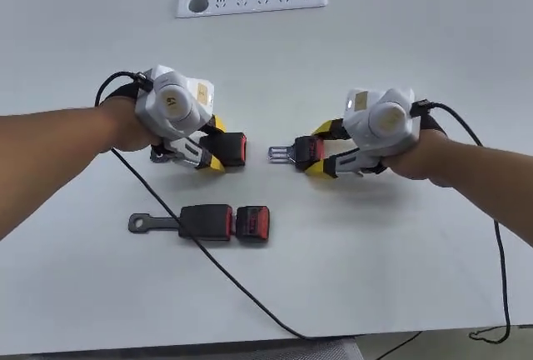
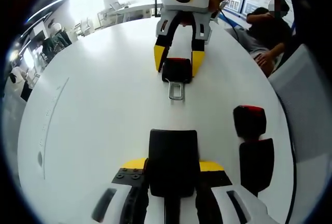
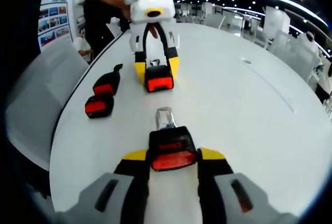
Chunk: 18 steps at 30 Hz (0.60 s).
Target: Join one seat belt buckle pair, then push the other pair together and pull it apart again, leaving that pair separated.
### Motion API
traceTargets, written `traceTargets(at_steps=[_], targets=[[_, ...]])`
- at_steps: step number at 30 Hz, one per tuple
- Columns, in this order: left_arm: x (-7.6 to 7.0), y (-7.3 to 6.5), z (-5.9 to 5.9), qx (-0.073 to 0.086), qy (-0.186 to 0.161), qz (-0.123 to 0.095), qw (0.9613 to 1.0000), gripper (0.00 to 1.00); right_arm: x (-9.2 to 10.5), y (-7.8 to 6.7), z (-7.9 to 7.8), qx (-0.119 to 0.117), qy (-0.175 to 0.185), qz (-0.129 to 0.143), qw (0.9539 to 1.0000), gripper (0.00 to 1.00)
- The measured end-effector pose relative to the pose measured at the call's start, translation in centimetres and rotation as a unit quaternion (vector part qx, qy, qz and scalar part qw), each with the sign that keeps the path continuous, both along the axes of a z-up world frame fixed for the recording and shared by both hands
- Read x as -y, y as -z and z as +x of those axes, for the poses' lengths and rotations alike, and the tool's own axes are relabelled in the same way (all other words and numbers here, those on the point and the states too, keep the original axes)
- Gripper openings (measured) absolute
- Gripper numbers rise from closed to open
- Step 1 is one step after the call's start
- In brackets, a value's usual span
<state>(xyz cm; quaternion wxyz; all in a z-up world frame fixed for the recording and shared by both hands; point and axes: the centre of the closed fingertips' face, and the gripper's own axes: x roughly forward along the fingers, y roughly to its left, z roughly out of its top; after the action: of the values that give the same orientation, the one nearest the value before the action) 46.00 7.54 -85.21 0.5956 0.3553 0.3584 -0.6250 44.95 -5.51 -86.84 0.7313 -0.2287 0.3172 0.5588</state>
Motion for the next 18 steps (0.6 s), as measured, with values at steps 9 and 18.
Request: traceTargets(at_steps=[9, 18], targets=[[0.1, -0.1, -0.1, -0.001, -0.001, 0.000, 1.0000, 0.35, 2.9, 0.0, -0.4, 0.005, 0.018, -0.003, 0.9998, 0.36], [0.1, 0.0, -0.1, -0.002, -0.003, -0.002, 1.0000, 0.35, 5.8, -0.2, -1.4, -0.001, 0.024, -0.014, 0.9996, 0.36]])
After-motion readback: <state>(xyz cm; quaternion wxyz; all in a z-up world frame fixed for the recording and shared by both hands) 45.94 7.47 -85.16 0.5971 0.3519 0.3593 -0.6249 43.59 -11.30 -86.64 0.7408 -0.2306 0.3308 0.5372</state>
